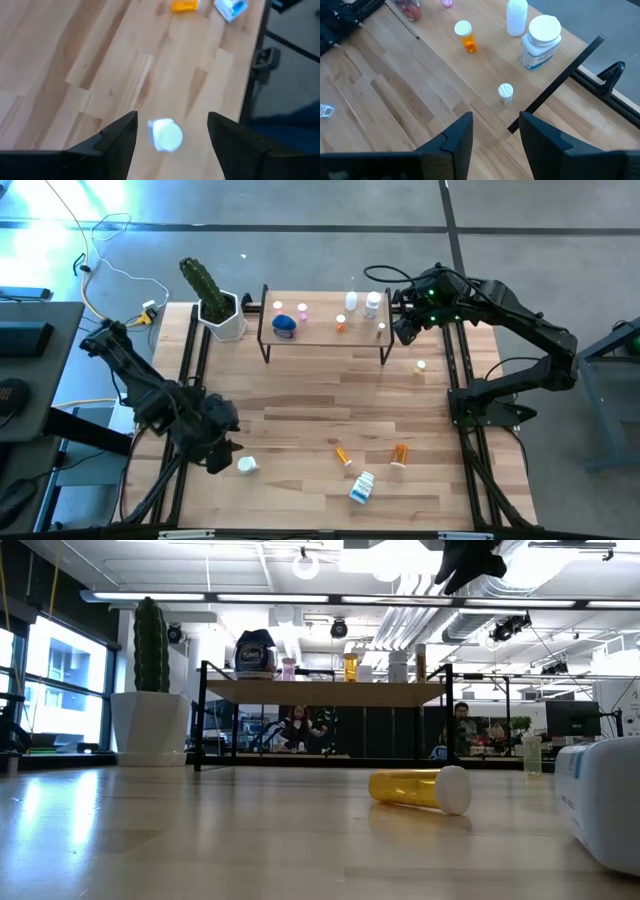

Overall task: Pick and place medicine bottles onto shelf by color
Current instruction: Put the white large pill bottle on the shelf

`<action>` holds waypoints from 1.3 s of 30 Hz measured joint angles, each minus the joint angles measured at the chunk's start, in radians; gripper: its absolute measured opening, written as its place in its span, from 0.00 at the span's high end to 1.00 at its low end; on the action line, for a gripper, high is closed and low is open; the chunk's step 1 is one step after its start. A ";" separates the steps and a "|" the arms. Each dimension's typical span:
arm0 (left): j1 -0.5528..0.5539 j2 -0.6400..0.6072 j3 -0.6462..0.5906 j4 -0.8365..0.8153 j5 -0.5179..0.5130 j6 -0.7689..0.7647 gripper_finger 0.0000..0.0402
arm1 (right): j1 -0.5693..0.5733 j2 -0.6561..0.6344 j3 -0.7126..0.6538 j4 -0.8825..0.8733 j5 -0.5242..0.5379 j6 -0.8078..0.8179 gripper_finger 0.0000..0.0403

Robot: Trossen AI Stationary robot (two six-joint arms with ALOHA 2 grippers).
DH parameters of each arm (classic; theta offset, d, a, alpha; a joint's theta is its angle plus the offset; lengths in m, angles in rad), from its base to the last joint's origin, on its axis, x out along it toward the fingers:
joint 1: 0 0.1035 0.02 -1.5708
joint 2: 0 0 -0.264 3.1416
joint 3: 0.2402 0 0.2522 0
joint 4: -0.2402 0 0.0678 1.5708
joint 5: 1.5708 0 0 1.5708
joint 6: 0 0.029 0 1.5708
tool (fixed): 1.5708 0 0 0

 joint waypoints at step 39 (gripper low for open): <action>-0.166 0.424 -0.107 0.129 -0.061 -0.274 0.43 | 0.000 0.001 0.000 -0.014 0.000 -0.026 0.62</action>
